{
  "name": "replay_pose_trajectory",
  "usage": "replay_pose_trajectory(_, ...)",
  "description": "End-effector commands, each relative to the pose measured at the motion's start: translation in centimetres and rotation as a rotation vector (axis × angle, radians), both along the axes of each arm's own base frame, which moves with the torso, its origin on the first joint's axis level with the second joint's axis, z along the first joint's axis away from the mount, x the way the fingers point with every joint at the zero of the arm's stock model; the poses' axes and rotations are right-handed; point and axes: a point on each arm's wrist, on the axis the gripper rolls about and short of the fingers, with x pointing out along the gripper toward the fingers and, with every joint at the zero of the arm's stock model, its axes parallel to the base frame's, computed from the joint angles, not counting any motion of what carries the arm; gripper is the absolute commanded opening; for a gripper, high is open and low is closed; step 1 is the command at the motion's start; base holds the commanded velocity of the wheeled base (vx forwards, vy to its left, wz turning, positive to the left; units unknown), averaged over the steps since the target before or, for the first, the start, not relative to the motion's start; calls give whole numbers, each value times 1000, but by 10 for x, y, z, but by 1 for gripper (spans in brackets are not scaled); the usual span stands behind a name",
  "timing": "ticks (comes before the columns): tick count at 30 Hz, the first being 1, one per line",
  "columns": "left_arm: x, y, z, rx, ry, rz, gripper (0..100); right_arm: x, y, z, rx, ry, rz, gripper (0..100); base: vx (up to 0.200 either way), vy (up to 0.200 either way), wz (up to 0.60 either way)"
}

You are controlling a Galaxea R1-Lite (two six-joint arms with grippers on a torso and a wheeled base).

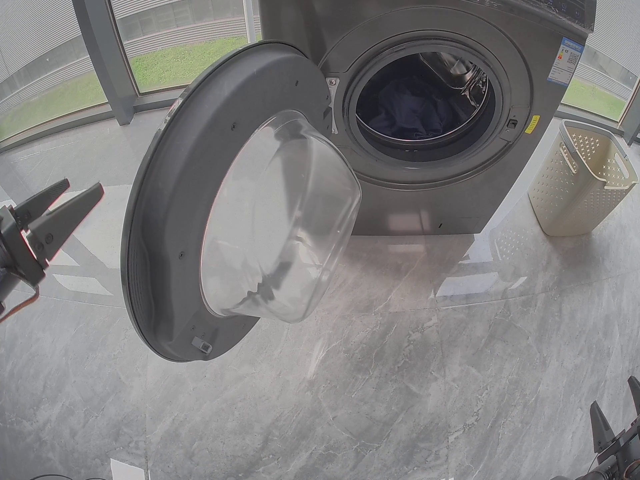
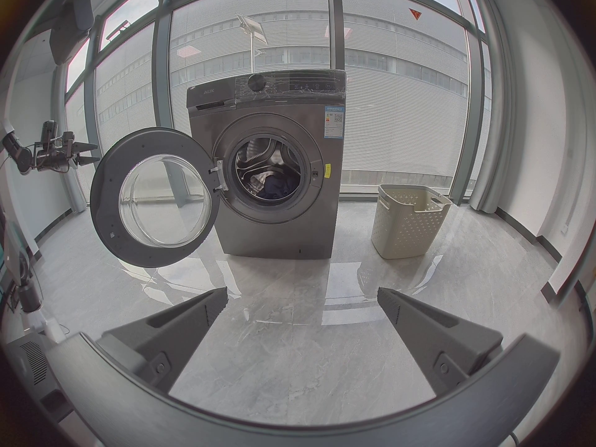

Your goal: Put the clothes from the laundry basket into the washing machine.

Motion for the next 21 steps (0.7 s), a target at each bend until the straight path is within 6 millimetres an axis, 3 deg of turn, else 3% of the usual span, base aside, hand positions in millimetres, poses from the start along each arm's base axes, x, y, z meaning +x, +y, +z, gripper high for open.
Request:
replay_pose_trajectory(1, 3, 9, 3, 8, -6, 61, 100, 0, 0, -5, 0, 3, 0, 100, 0, 0, 0)
replay_pose_trajectory(10, 26, -1, -27, 80, 115, 10, 100, 0, 0, -5, 0, 3, 0, 100, 0, 0, 0)
replay_pose_trajectory(21, 18, -30, -33, 91, 125, -181, 100, 0, 0, -5, 0, 3, 0, 100, 0, 0, 0)
